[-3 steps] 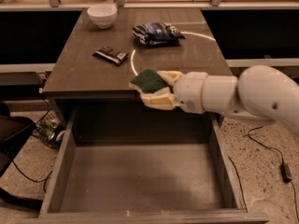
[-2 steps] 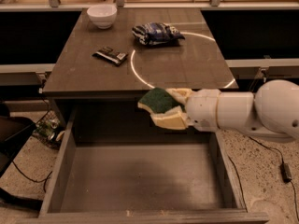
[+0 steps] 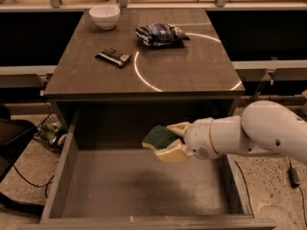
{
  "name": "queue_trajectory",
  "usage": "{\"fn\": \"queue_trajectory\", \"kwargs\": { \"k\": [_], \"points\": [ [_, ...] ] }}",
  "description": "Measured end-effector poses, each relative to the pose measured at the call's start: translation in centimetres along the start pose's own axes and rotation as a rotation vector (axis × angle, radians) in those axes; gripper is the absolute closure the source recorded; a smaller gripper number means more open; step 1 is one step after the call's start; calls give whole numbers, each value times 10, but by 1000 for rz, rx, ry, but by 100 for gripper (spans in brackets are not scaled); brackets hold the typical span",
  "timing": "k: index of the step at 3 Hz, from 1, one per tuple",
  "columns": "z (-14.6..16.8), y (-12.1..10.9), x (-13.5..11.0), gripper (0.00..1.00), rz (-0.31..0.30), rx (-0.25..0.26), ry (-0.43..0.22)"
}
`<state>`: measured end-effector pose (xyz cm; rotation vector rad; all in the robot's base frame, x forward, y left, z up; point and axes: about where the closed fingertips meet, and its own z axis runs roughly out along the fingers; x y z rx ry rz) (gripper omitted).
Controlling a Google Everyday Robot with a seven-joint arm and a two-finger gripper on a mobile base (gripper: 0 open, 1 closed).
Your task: Place sponge into top drawer
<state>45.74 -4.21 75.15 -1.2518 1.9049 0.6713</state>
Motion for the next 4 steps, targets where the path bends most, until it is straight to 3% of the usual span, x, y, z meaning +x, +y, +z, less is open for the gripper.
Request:
{"fn": "queue_trajectory", "kwargs": {
  "k": [1, 3, 4],
  "points": [
    [0, 0, 0, 100, 0, 0, 0],
    [96, 21, 16, 100, -29, -119, -83],
    [139, 32, 22, 100, -60, -140, -65]
  ]
}}
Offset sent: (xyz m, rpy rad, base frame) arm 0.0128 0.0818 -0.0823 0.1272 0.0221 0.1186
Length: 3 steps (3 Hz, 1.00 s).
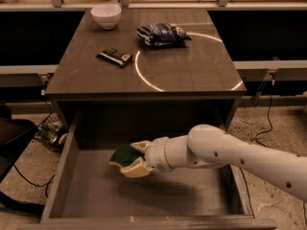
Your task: Place sponge into top drawer
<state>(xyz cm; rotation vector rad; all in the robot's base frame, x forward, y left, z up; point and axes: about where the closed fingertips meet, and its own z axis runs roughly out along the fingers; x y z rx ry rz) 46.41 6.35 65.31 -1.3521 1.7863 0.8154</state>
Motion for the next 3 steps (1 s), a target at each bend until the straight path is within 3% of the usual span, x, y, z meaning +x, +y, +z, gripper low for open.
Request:
{"fn": "queue_trajectory", "kwargs": {
  "k": [3],
  "points": [
    [5, 2, -4, 35, -8, -6, -3]
  ]
}}
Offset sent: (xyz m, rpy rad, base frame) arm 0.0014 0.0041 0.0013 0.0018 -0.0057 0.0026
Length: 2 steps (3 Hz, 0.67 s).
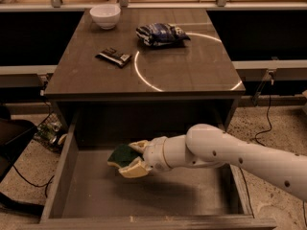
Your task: Place sponge into top drawer
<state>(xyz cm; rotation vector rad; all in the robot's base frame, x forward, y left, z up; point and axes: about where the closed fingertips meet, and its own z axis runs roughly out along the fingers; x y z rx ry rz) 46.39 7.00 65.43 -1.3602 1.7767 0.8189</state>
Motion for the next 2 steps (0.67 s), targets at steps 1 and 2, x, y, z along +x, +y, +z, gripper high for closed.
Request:
{"fn": "queue_trajectory", "kwargs": {
  "k": [1, 2],
  "points": [
    [1, 1, 0, 11, -1, -3, 0],
    [2, 2, -1, 0, -2, -5, 0]
  ]
}}
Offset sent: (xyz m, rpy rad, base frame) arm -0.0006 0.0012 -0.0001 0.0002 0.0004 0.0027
